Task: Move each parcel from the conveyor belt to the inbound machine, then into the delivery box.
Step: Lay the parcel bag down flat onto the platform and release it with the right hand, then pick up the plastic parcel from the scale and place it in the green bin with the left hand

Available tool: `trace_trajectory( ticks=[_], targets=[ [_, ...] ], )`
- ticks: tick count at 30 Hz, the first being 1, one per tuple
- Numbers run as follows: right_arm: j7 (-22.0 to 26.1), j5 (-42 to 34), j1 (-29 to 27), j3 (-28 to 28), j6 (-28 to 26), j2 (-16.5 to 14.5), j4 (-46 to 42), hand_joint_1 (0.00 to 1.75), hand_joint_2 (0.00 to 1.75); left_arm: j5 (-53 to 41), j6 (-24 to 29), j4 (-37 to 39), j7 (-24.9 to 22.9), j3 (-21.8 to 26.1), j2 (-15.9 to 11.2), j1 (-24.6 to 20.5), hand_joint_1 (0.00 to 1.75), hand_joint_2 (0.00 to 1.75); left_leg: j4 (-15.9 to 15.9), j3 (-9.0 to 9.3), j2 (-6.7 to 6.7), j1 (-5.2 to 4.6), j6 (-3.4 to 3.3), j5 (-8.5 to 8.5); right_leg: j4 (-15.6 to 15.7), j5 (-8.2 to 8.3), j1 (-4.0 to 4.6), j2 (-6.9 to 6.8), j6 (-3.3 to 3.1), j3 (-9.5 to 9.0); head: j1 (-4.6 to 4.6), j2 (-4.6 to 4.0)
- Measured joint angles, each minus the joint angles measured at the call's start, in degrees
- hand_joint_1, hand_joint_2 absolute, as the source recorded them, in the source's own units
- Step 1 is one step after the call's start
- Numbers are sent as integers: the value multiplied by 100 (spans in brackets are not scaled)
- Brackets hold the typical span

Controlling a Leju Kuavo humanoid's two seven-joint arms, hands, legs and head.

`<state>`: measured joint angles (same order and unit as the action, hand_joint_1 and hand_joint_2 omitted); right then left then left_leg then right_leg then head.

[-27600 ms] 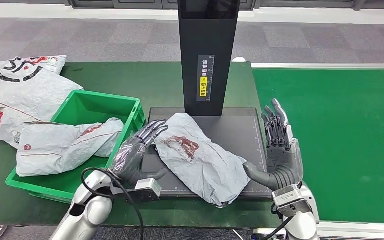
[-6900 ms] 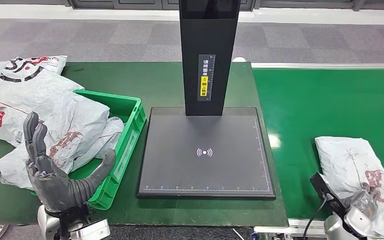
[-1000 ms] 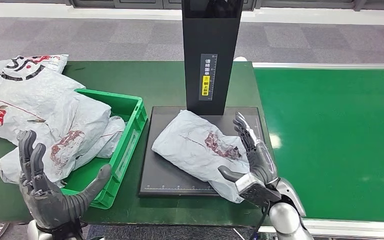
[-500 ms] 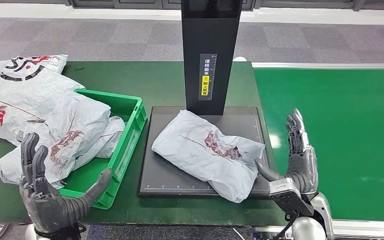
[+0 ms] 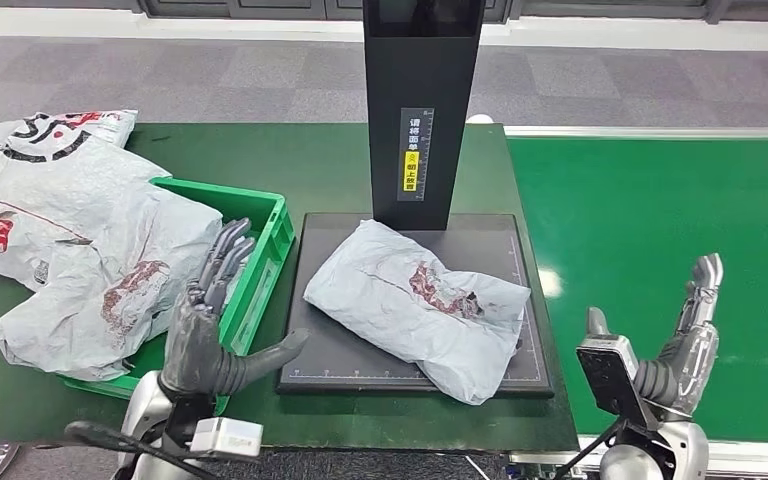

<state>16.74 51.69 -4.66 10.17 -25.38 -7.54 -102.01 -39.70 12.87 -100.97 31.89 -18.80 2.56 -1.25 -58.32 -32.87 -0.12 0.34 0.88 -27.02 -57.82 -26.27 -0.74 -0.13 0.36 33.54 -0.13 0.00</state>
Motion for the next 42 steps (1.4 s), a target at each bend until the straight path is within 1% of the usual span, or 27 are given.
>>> trace_trajectory(
  ticks=[3,7,10,14,16,19,24,26,29,36,42],
  targets=[
    [-11,25,7,3,-2,0,99,0,175,15,-45,311,-14,-75,17,-220,0,175,0,0,2,0,1,0,0,2,0,4,0,1,0,0],
    [-48,35,37,8,5,0,202,0,175,16,-154,573,-41,-157,20,-394,0,175,0,-2,1,0,1,0,0,1,0,4,0,3,0,0],
    [-100,54,124,8,54,0,342,0,175,-58,-389,928,-108,-269,24,-639,0,175,0,-2,0,-1,0,0,0,1,-1,3,1,3,0,0],
    [-139,140,266,8,101,0,545,0,175,-546,-783,1700,-298,-541,35,-1109,0,175,0,-2,0,-3,-3,4,0,4,-4,3,5,3,0,0],
    [-147,176,349,8,132,0,636,0,175,-858,-1027,2168,-429,-747,32,-1403,0,175,-1,-2,0,-5,-5,7,0,8,-6,3,6,3,0,0],
    [-137,192,467,8,151,0,793,0,175,-1160,-1394,3020,-517,-1190,-5,-1956,0,175,-1,-2,0,-5,-4,13,0,13,-6,4,7,3,0,0],
    [-46,99,571,8,148,2,986,0,175,-1181,-1896,4447,-308,-2047,-130,-2964,0,175,-2,-2,0,-5,-3,15,-1,17,-5,5,5,4,0,0],
    [-18,78,606,8,162,2,1036,0,175,-1151,-2032,4840,-256,-2339,-155,-3282,0,175,-2,-2,0,-5,-3,15,-1,17,-5,6,4,4,0,0],
    [15,65,649,8,173,2,1095,0,175,-1102,-2137,5261,-233,-2664,-170,-3641,0,175,-1,-4,0,-5,-3,15,-1,17,-5,8,4,4,0,0],
    [87,-4,708,8,196,2,1215,0,175,-1072,-2296,5884,-256,-3249,-175,-4127,0,175,-1,-7,0,-5,-3,15,-1,17,-6,7,5,5,0,0],
    [124,-45,756,8,220,5,1313,0,175,-1063,-2371,6144,-278,-3498,-155,-4318,0,175,-2,-6,0,-5,-3,15,-1,17,-5,6,5,4,0,0]
  ],
)
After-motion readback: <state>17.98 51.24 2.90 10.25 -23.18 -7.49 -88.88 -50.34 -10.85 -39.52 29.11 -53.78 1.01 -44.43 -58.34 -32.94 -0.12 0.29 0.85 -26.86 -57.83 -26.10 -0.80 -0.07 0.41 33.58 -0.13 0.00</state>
